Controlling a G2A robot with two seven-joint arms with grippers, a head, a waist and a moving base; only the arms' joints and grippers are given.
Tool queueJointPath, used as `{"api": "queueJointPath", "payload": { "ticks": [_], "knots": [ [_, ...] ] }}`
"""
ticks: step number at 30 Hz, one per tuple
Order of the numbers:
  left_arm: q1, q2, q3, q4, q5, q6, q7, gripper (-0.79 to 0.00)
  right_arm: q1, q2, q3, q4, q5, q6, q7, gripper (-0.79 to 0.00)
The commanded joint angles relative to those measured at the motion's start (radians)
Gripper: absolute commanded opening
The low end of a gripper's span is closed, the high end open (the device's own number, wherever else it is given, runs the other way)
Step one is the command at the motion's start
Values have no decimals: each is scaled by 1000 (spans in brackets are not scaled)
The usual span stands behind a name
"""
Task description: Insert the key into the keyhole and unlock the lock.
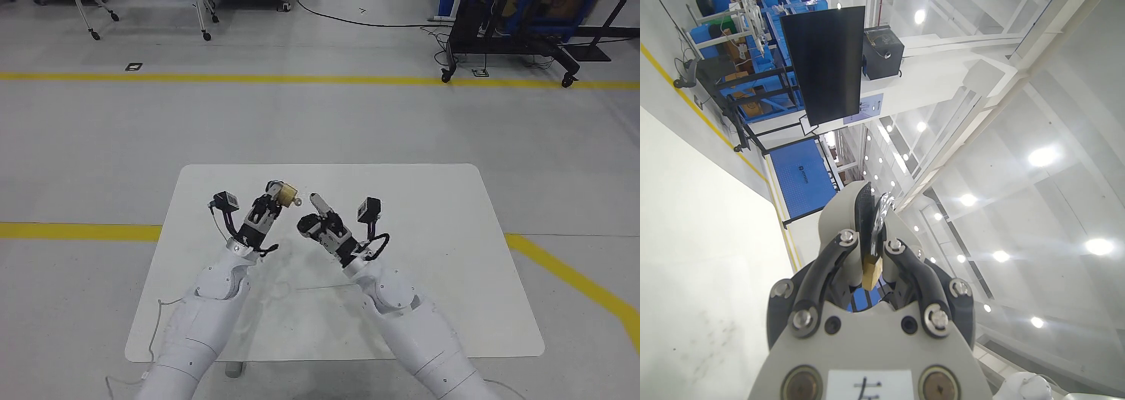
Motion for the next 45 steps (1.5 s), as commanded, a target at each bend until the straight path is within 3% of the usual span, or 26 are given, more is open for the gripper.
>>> {"api": "queueJointPath", "payload": {
  "ticks": [1,9,15,19,25,27,34,42,43,44,45],
  "knots": [
    [-1,-1,0,3,3,-5,-5,-785,2,1,7,6,19,7,25,-671],
    [2,-2,1,4,65,-41,17,-785,7,3,16,15,39,37,55,-720],
    [7,-4,5,0,101,-46,29,-785,9,3,14,16,36,41,56,-662],
    [13,-5,7,-7,112,-49,31,-785,4,4,16,10,33,38,56,-674],
    [17,-5,10,-12,127,-55,25,-785,-1,4,16,7,43,40,67,-782],
    [18,-5,10,-13,129,-60,23,-785,-1,4,16,9,61,45,81,-785],
    [22,-2,5,-17,138,-105,-13,-785,8,5,38,32,282,107,283,-785],
    [23,-1,0,-13,132,-135,-21,-785,30,10,65,65,405,194,418,-785],
    [22,-1,-1,-12,130,-137,-22,-785,32,11,66,68,404,195,418,-763],
    [20,-1,-1,-11,126,-136,-21,-785,34,12,67,68,396,191,416,-622],
    [20,-1,0,-10,119,-131,-21,-785,33,12,67,67,384,185,414,-366]
  ]
}}
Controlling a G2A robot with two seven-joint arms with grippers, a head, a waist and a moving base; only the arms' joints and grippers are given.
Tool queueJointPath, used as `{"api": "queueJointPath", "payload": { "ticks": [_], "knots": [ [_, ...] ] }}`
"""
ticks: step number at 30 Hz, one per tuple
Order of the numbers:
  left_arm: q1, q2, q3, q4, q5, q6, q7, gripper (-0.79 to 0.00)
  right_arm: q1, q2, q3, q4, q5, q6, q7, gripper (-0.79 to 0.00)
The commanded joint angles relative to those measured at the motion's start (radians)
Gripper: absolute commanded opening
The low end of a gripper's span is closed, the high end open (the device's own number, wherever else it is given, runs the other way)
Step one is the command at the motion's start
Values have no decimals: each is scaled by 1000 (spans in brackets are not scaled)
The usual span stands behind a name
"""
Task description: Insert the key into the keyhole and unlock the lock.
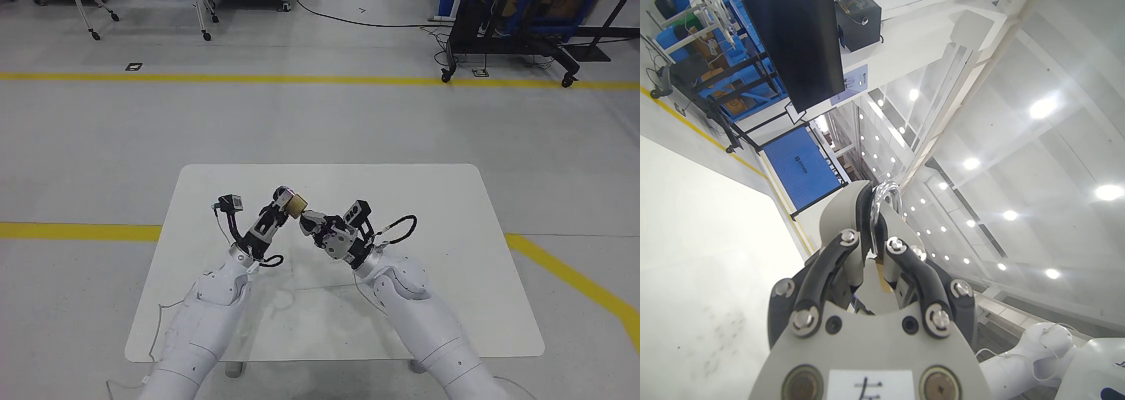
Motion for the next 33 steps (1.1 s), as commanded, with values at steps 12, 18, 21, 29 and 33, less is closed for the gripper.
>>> {"api": "queueJointPath", "payload": {
  "ticks": [12,18,21,29,33],
  "knots": [
    [-30,10,0,16,113,133,-41,-785,-203,51,208,-229,-295,-290,-208,0],
    [-56,5,76,38,316,304,-52,-785,-235,56,243,-270,-296,-302,-235,0],
    [-82,-4,123,68,375,402,-68,-785,-235,56,243,-270,-296,-302,-235,0],
    [-134,-23,200,135,495,532,-36,-785,-235,56,243,-270,-296,-302,-235,0],
    [-141,-25,205,156,507,529,-19,-271,-235,56,243,-270,-296,-302,-235,0]
  ]
}}
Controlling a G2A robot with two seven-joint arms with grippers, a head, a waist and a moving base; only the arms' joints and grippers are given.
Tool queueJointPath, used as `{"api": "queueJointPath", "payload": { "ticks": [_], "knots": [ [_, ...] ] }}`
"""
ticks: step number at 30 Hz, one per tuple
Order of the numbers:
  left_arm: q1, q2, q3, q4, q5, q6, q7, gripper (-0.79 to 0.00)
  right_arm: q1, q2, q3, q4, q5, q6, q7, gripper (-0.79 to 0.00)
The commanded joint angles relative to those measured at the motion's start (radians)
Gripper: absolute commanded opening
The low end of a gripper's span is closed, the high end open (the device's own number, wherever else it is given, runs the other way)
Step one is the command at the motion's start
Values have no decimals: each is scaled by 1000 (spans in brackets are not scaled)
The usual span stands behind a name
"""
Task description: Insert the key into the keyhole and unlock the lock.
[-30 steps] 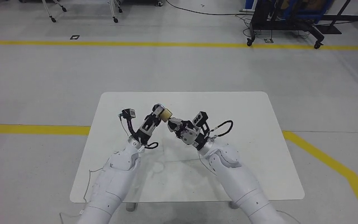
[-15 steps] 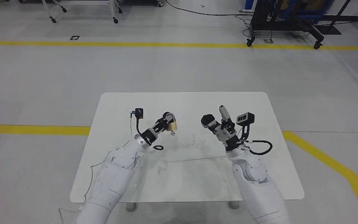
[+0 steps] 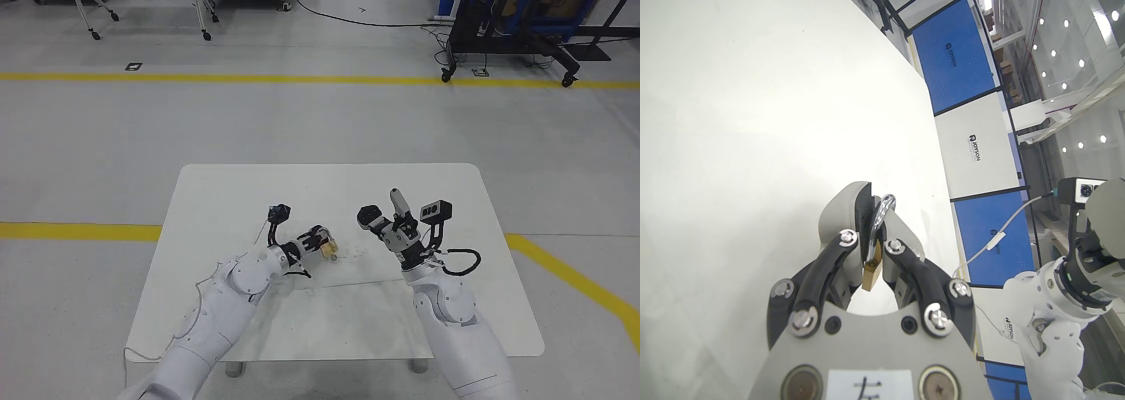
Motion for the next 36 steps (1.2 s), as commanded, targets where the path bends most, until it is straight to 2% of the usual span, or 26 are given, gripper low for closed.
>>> {"api": "queueJointPath", "payload": {
  "ticks": [1,7,11,13,15,19,23,26,28,30,36],
  "knots": [
    [0,0,2,7,6,2,1,0,0,0,0,0,0,0,0,0],
    [22,3,-24,-7,-94,-34,-70,0,0,0,0,0,0,0,0,0],
    [44,15,-71,-38,-118,-79,-43,0,0,0,-1,2,-5,2,-3,0],
    [65,26,-104,-71,-98,-117,-6,0,7,-1,-10,14,-108,-38,-68,0],
    [88,40,-138,-116,-43,-144,37,0,10,-5,-22,18,-127,-72,-111,0],
    [141,65,-195,-259,124,-198,131,0,-3,5,41,-22,-199,-187,-141,0],
    [181,87,-250,-415,498,-247,378,0,-47,16,155,-104,-315,-243,-241,0],
    [205,94,-272,-504,645,-292,546,0,-64,18,189,-148,-364,-231,-290,0],
    [204,94,-271,-500,622,-289,527,0,-65,18,193,-158,-371,-231,-305,-1],
    [206,94,-272,-508,657,-294,583,0,-65,18,190,-150,-366,-231,-295,-1],
    [205,94,-272,-504,644,-292,544,0,-64,18,189,-148,-364,-231,-290,-1]
  ]
}}
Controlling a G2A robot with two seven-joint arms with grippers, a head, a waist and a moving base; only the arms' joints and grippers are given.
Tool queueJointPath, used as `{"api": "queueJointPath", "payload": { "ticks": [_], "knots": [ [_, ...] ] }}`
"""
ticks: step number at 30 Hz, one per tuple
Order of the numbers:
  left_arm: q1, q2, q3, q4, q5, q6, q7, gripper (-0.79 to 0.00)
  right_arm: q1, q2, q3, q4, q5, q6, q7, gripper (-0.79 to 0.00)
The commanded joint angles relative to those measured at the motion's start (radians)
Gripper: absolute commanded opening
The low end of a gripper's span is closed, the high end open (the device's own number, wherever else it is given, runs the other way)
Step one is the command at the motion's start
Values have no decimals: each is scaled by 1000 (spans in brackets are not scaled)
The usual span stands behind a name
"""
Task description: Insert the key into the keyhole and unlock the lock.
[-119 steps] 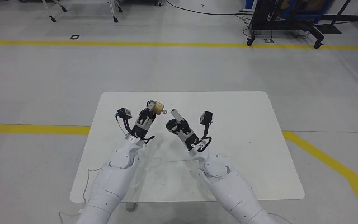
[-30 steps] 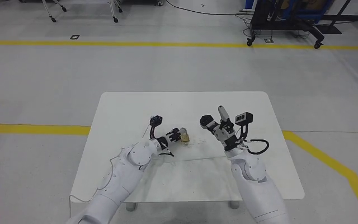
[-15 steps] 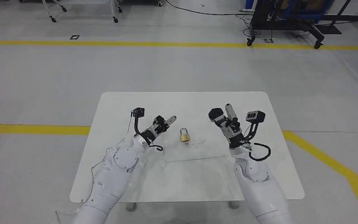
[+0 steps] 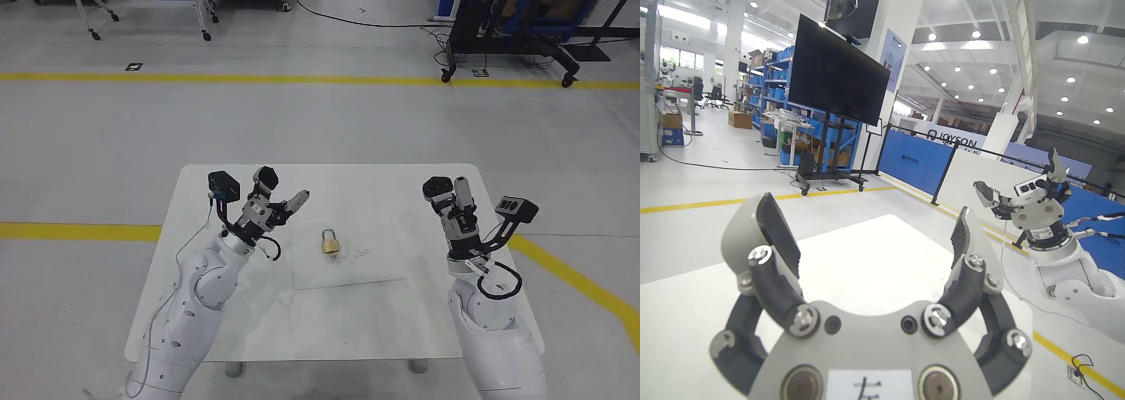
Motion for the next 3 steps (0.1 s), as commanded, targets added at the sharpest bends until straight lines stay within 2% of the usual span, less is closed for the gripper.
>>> {"api": "queueJointPath", "payload": {
  "ticks": [1,3],
  "knots": [
    [0,0,0,0,0,0,0,0,0,0,0,0,0,0,0,-1],
    [2,1,-2,-2,2,3,0,0,-1,1,0,-1,-8,3,-1,-1]
  ]
}}
